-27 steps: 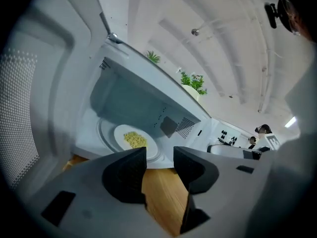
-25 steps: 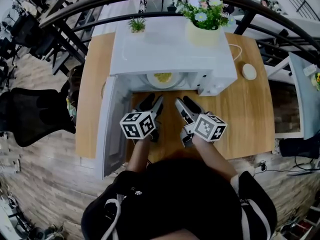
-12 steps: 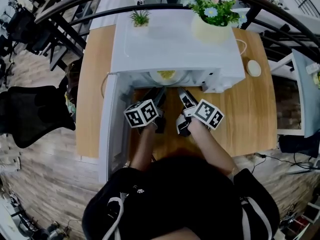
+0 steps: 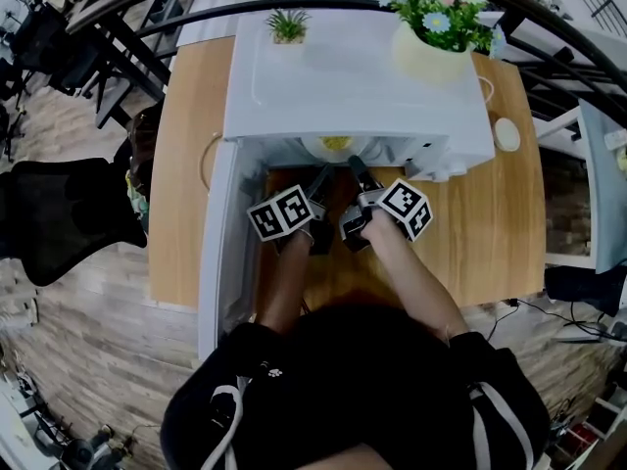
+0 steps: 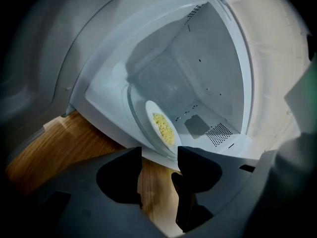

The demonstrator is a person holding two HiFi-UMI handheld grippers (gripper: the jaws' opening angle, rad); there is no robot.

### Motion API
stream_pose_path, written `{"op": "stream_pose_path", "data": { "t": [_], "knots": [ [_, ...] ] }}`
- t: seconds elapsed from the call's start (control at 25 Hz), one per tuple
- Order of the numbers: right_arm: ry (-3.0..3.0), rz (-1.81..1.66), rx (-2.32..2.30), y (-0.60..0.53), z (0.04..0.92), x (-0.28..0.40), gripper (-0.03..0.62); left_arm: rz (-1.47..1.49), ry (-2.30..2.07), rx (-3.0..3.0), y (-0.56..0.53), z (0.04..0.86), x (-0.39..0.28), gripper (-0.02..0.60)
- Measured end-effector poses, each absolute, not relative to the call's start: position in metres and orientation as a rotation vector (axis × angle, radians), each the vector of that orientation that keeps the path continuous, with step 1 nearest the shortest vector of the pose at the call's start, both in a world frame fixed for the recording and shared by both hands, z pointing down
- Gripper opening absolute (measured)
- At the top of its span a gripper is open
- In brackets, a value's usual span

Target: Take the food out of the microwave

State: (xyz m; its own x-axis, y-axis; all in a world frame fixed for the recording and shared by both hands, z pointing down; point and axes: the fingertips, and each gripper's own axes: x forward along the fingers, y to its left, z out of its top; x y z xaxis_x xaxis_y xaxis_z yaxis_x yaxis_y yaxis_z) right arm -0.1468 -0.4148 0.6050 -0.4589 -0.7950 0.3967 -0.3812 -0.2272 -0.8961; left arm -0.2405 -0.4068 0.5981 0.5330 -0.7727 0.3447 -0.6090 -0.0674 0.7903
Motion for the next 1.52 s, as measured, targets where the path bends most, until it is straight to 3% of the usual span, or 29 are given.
{"op": "stream_pose_path", "data": {
  "t": [0.32, 0.48, 0.64, 1.0, 1.12, 1.52],
  "knots": [
    [1.597, -1.768, -1.445, -0.428, 0.617, -0.152, 0.274, -0.232, -1.136, 1.73, -0.407, 0.604, -0.245, 0.206],
    [1.574, -1.793, -1.465, -0.43, 0.622, -0.153, 0.225, -0.241, -1.149, 1.717, -0.407, 0.606, -0.253, 0.207],
    [1.582, -1.802, -1.475, -0.428, 0.624, -0.151, 0.225, -0.246, -1.141, 1.718, -0.408, 0.606, -0.251, 0.207],
    [1.668, -1.775, -1.422, -0.419, 0.61, -0.152, 0.104, -0.262, -1.11, 1.729, -0.407, 0.6, -0.241, 0.207],
    [1.674, -1.765, -1.393, -0.417, 0.604, -0.152, 0.036, -0.266, -1.1, 1.731, -0.406, 0.598, -0.238, 0.207],
    [1.659, -1.778, -1.299, -0.408, 0.597, -0.146, 0.016, -0.258, -1.073, 1.73, -0.405, 0.6, -0.231, 0.206]
  ]
}}
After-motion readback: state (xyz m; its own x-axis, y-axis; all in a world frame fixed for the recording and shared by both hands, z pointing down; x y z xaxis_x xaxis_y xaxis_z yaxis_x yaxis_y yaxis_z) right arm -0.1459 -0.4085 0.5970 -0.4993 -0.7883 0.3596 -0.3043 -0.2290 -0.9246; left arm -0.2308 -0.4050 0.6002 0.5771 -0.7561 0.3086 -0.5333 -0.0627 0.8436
